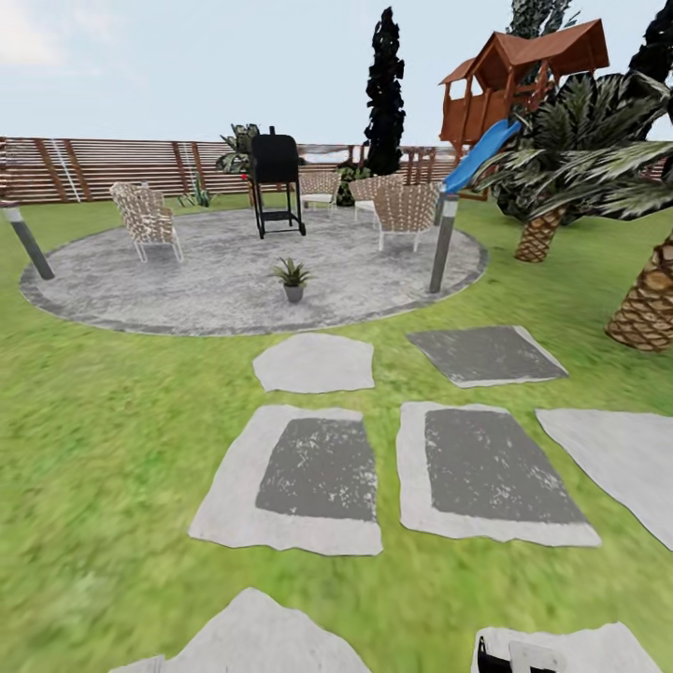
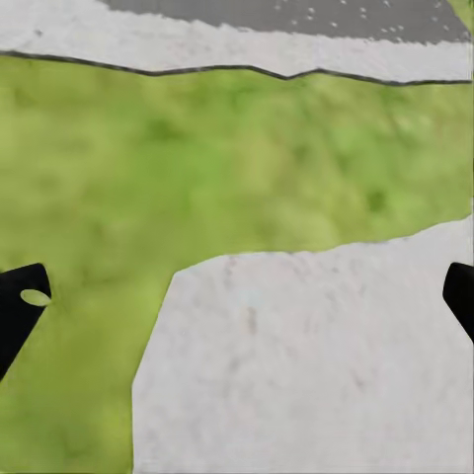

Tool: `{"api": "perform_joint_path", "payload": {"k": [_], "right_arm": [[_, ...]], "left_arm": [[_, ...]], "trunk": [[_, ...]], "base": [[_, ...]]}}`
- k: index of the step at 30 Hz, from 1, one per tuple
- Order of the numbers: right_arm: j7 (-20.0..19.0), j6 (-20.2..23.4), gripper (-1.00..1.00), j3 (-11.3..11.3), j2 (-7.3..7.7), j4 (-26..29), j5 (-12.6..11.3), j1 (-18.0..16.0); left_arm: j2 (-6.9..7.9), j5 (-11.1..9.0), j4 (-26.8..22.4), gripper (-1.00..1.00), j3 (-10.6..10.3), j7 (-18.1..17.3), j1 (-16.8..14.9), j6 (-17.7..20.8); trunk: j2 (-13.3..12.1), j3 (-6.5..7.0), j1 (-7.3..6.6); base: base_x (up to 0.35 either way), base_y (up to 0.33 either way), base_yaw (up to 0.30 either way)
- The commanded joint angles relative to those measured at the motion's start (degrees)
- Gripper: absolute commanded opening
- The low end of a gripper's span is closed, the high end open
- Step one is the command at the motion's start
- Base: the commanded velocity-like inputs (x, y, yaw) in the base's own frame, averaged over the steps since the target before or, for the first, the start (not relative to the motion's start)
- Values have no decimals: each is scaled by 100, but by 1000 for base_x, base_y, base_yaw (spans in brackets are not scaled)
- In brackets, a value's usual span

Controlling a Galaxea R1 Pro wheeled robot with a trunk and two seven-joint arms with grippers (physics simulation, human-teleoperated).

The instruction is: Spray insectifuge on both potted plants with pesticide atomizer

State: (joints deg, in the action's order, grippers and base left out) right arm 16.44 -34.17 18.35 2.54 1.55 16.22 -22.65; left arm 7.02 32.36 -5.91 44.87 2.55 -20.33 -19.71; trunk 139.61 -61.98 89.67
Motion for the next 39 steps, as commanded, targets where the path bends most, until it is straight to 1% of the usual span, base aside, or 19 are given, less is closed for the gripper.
{"api": "perform_joint_path", "payload": {"k": [1, 14, 39], "right_arm": [[34, -11, 100, 28, 1, -6, 61, -3], [35, -11, 100, 28, 5, -6, 57, -3], [34, -14, 100, 27, 27, -6, 66, -3]], "left_arm": [[1, 60, 11, -100, 31, 26, -6, -24], [1, 60, 11, -100, 31, 26, -6, -24], [1, 60, 11, -100, 31, 26, -6, -24]], "trunk": [[2, -5, 2], [2, -5, 2], [2, -5, 2]], "base": [[342, 0, 277], [342, 0, 261], [342, -119, 6]]}}
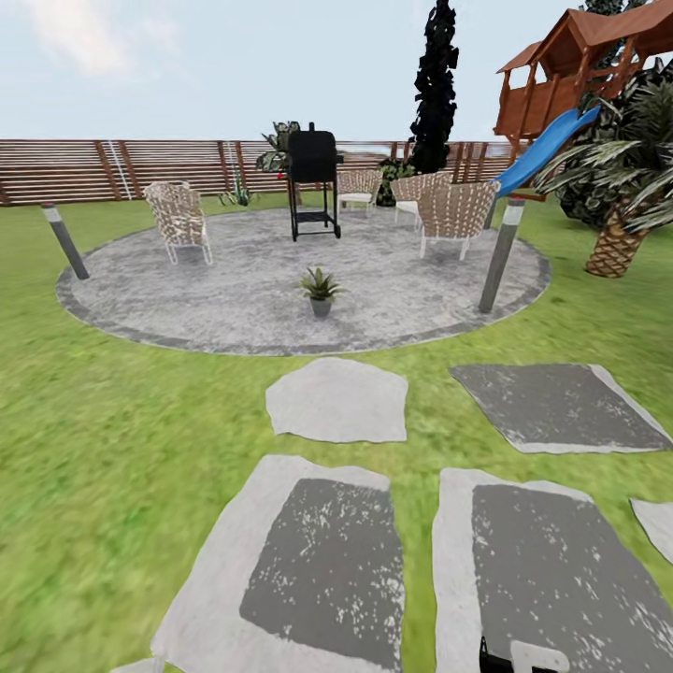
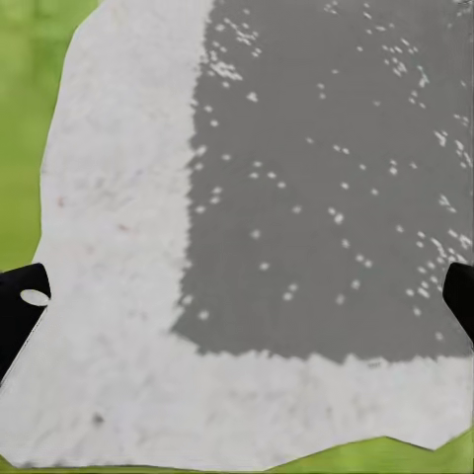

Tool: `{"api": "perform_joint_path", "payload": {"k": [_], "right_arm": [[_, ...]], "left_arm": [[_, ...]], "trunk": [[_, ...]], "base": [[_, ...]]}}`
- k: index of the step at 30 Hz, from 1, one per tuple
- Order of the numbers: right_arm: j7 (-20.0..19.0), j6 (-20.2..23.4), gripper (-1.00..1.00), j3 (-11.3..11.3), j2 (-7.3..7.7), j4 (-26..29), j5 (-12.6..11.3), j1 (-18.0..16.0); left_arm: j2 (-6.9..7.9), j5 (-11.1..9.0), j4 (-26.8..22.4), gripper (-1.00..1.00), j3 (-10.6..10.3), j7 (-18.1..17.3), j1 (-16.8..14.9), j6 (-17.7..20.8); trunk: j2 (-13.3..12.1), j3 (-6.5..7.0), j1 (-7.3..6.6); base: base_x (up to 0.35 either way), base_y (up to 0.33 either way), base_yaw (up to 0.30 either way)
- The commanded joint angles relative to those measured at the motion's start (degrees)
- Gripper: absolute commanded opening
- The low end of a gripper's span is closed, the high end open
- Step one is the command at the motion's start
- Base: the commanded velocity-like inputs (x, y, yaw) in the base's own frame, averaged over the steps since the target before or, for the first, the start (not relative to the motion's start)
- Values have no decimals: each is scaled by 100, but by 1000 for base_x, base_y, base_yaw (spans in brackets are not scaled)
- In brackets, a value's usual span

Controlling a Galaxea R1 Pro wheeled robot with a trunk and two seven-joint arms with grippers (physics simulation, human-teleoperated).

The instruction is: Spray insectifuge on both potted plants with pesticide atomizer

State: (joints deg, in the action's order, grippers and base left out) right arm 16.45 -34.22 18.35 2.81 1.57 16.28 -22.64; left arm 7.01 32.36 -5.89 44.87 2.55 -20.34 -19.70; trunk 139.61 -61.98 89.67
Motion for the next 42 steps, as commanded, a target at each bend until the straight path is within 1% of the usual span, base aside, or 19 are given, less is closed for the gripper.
{"api": "perform_joint_path", "payload": {"k": [1, 42], "right_arm": [[33, -8, 100, 28, 0, -8, 63, -4], [33, -6, 100, 20, 0, -8, 64, -4]], "left_arm": [[2, 60, 9, -100, 31, 26, -5, -25], [2, 60, 9, -100, 31, 26, -5, -25]], "trunk": [[2, -5, 2], [2, -5, 2]], "base": [[341, -140, 0], [340, -141, 0]]}}
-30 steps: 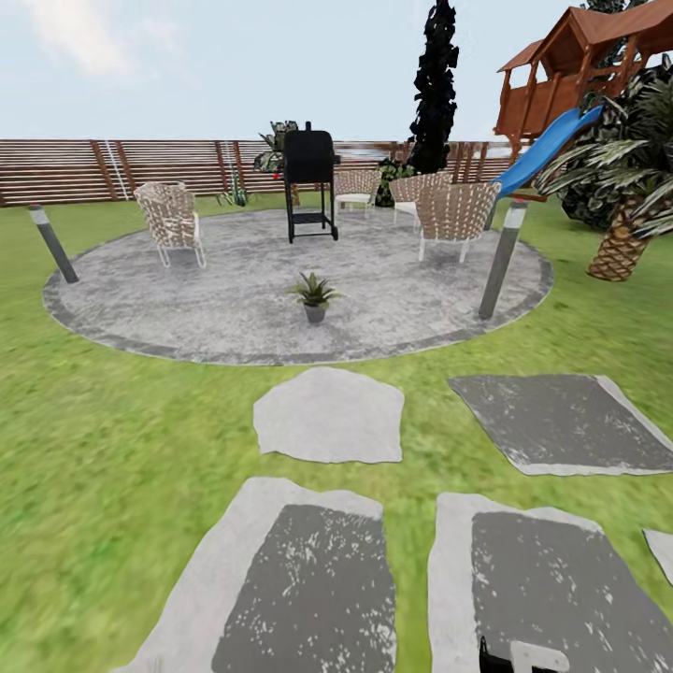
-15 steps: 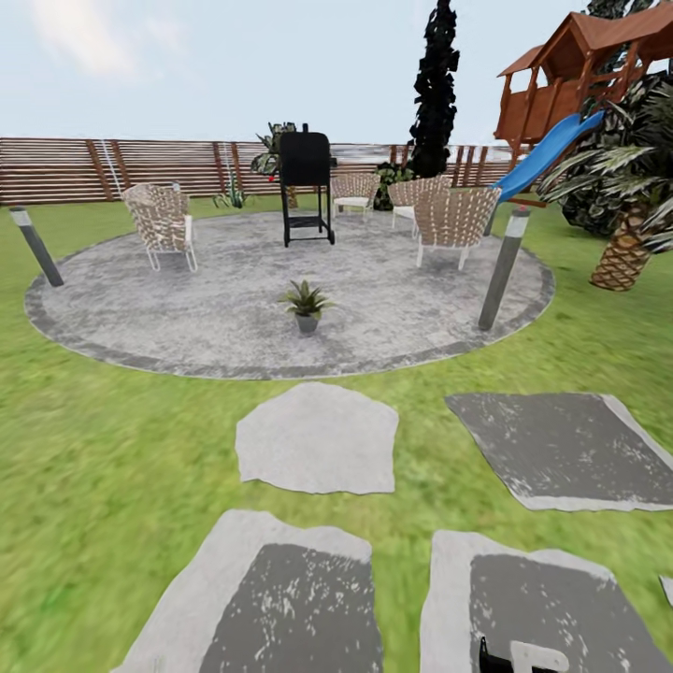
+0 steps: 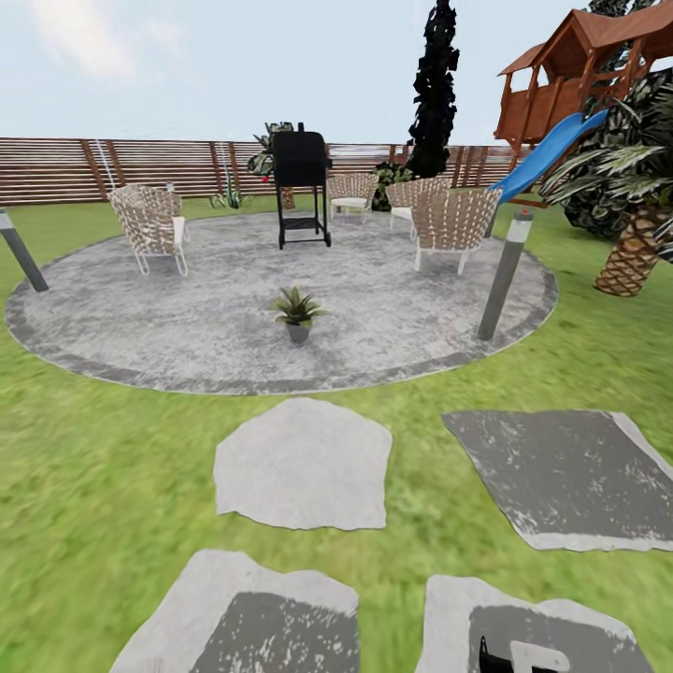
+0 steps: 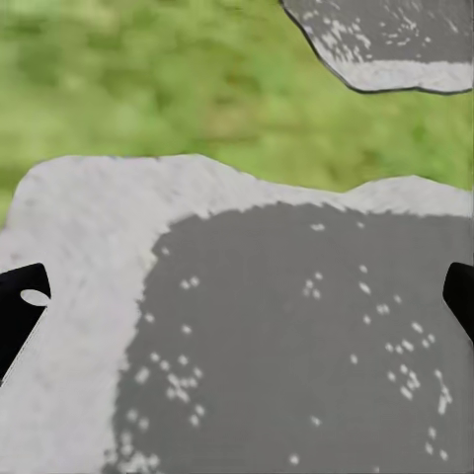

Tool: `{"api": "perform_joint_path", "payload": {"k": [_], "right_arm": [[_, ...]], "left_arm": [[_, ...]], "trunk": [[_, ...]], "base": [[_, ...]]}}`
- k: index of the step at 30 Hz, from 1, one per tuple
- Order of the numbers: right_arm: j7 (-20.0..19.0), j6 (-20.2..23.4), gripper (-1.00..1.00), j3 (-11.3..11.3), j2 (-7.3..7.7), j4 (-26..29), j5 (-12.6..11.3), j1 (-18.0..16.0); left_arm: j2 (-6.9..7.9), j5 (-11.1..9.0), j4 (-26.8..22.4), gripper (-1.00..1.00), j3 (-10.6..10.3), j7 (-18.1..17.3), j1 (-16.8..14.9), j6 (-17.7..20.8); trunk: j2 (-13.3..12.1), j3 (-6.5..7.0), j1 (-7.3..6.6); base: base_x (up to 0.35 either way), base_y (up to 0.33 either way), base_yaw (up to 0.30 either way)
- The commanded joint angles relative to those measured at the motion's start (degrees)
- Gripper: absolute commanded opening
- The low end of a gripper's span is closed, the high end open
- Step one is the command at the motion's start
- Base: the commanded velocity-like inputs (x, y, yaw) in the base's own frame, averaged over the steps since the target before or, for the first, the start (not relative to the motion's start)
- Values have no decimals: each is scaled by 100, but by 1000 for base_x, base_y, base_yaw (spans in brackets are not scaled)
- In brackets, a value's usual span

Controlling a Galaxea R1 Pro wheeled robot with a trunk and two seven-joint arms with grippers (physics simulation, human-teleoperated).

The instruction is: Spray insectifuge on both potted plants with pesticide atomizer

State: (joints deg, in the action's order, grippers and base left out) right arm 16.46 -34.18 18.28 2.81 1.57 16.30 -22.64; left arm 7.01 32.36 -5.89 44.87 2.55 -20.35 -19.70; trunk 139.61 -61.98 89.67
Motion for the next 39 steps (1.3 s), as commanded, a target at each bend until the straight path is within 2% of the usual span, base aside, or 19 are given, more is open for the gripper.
{"api": "perform_joint_path", "payload": {"k": [1, 35, 39], "right_arm": [[33, -9, 100, 27, 0, -8, 60, -4], [33, -17, 100, 27, -32, -8, 57, -4], [33, -18, 100, 27, -35, -8, 57, -4]], "left_arm": [[2, 60, 9, -100, 31, 26, -5, -25], [2, 60, 9, -100, 31, 26, -5, -25], [2, 60, 9, -100, 31, 26, -5, -25]], "trunk": [[2, -5, 2], [2, -5, 2], [2, -5, 2]], "base": [[339, -144, 0], [338, -144, 0], [338, -145, 134]]}}
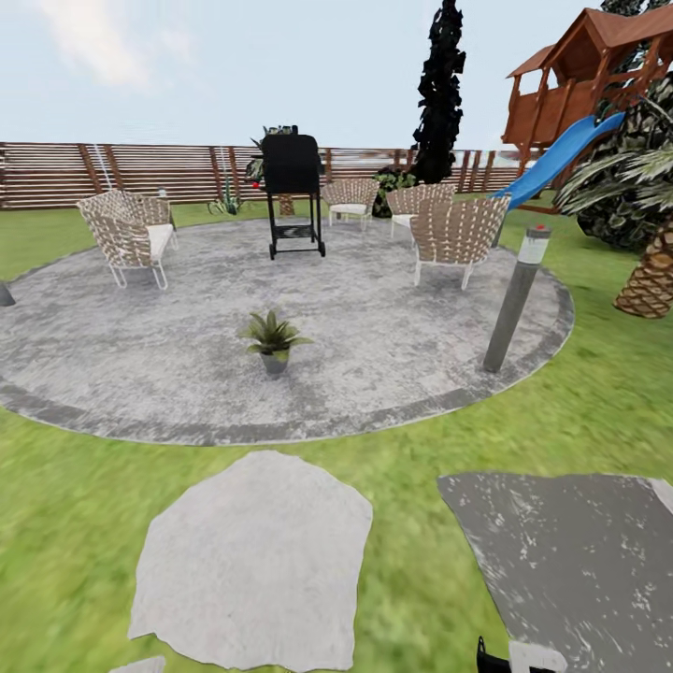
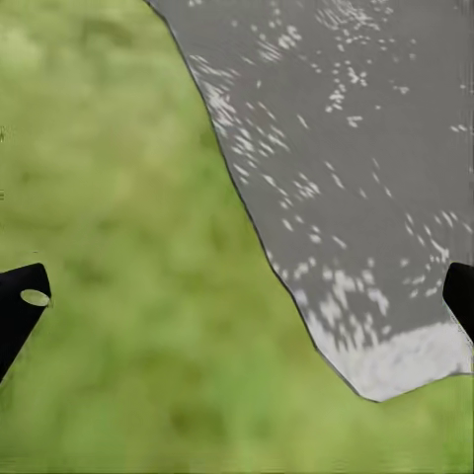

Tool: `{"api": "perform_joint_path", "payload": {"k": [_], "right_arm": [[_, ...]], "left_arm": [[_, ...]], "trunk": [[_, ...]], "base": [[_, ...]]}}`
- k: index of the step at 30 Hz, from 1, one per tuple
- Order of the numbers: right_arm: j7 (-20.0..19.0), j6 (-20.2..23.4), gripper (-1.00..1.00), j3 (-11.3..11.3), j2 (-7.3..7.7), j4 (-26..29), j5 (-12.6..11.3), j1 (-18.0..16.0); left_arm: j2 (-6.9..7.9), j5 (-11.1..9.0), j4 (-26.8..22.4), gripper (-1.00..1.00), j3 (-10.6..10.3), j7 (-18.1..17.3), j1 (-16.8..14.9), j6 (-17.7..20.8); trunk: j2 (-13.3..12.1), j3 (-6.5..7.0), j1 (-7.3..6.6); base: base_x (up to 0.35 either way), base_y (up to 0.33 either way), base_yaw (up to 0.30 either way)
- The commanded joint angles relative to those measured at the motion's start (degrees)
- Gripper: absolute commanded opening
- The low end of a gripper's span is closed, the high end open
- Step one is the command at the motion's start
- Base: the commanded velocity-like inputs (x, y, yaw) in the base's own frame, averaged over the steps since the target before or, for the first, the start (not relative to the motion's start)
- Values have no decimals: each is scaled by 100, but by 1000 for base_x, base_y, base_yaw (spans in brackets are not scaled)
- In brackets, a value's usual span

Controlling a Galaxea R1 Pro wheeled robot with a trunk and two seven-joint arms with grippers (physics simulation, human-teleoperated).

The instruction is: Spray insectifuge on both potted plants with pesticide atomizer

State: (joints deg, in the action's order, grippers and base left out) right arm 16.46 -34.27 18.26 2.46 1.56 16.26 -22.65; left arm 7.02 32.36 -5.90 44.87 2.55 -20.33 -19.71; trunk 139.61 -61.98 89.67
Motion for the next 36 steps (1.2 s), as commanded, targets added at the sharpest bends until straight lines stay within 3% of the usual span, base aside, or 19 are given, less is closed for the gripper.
{"api": "perform_joint_path", "payload": {"k": [1, 17, 36], "right_arm": [[33, -10, 100, 28, 0, -6, 61, -3], [33, -7, 100, 26, -1, -6, 61, -3], [33, -9, 100, 27, 0, -6, 61, -3]], "left_arm": [[1, 60, 10, -100, 31, 26, -6, -24], [1, 60, 10, -100, 31, 26, -6, -24], [1, 60, 10, -100, 31, 26, -6, -24]], "trunk": [[2, -5, 2], [2, -5, 2], [2, -5, 2]], "base": [[338, -144, 241], [338, -144, 268], [337, -147, 15]]}}
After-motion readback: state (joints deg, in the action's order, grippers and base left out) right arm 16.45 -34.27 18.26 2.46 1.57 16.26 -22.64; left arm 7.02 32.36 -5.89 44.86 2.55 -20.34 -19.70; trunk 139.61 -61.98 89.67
